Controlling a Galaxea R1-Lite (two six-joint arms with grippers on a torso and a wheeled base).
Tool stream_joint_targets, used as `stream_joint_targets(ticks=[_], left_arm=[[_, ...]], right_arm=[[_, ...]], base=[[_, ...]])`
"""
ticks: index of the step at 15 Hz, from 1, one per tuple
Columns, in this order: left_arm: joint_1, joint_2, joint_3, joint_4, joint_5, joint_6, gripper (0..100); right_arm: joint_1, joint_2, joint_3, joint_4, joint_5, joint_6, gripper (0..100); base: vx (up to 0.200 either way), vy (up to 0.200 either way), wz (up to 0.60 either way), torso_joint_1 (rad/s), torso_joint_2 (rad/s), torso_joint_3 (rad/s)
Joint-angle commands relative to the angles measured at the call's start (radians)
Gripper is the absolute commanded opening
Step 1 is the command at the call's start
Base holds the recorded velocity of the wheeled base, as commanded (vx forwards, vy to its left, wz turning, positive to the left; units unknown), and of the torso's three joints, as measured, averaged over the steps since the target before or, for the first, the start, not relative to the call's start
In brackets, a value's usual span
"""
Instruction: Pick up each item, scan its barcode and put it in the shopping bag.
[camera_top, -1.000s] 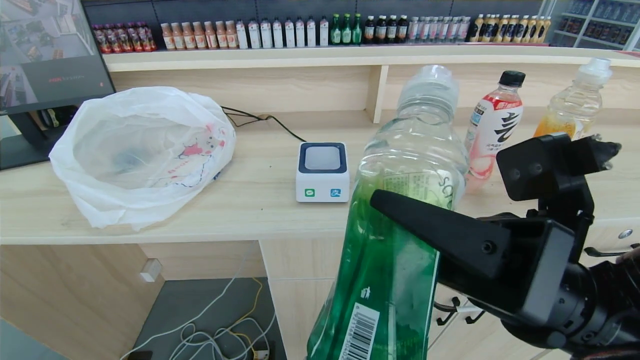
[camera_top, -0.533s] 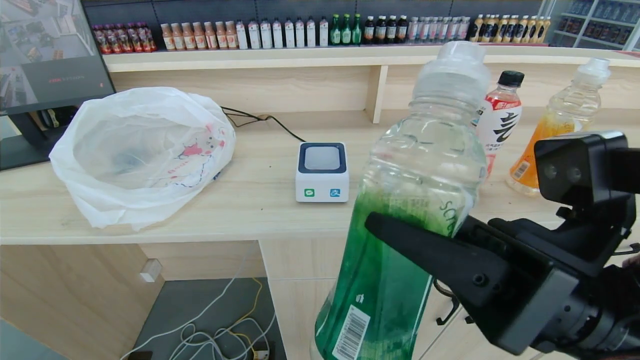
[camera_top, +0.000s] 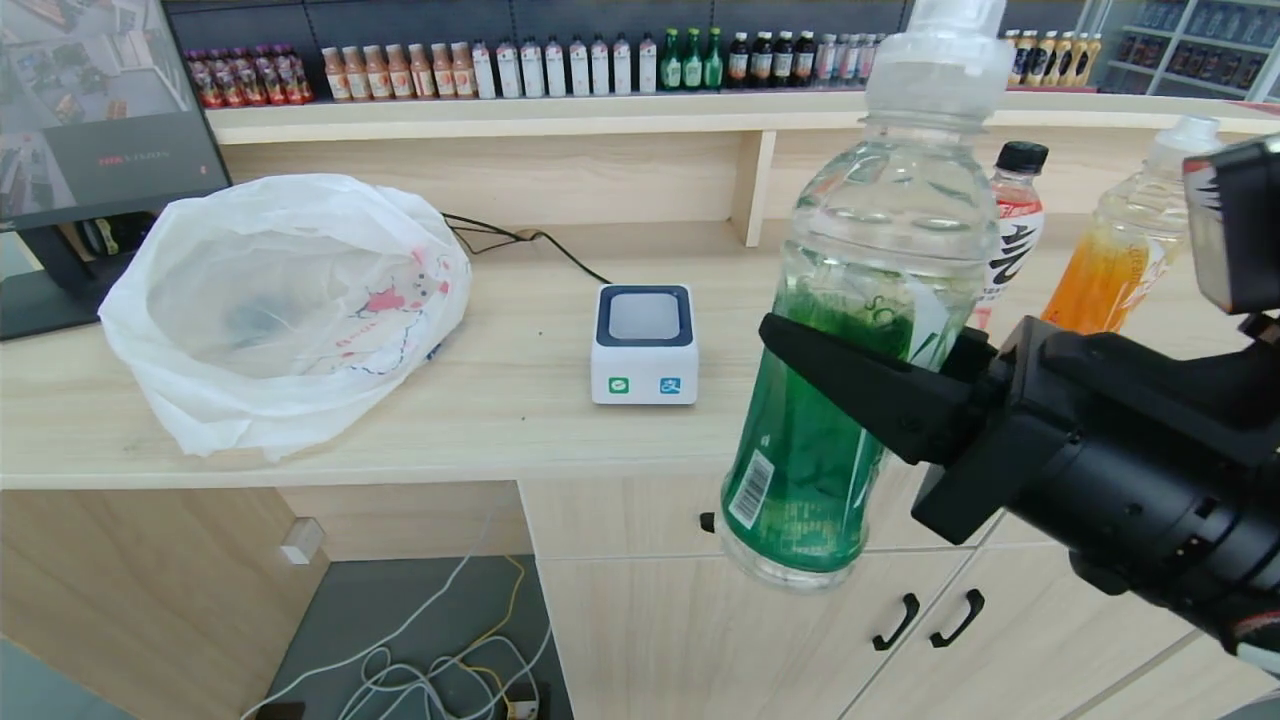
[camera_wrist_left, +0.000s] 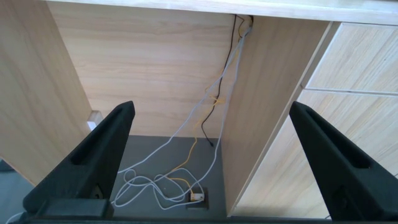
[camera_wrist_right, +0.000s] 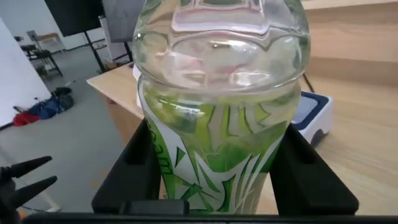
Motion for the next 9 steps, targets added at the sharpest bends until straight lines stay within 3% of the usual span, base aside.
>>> stream_joint_targets(ticks=[1,4,9], left_arm=[[0.0,0.0,0.0,0.0,0.0,0.0,100],[0.0,0.0,0.0,0.0,0.0,0.0,100],[0.001,0.0,0.0,0.0,0.0,0.0,100]], right_arm=[[-0.004,-0.057,-0.002,0.076,-0.068,-0.156,0],[-0.002,-0.052,-0.016,0.078,-0.223,-0.254,0],[0.012,-0.055,-0.012,0.073,-0.253,-0.29,0]], base=[[0.0,0.0,0.0,0.0,0.0,0.0],[0.0,0.0,0.0,0.0,0.0,0.0],[0.0,0.0,0.0,0.0,0.0,0.0]])
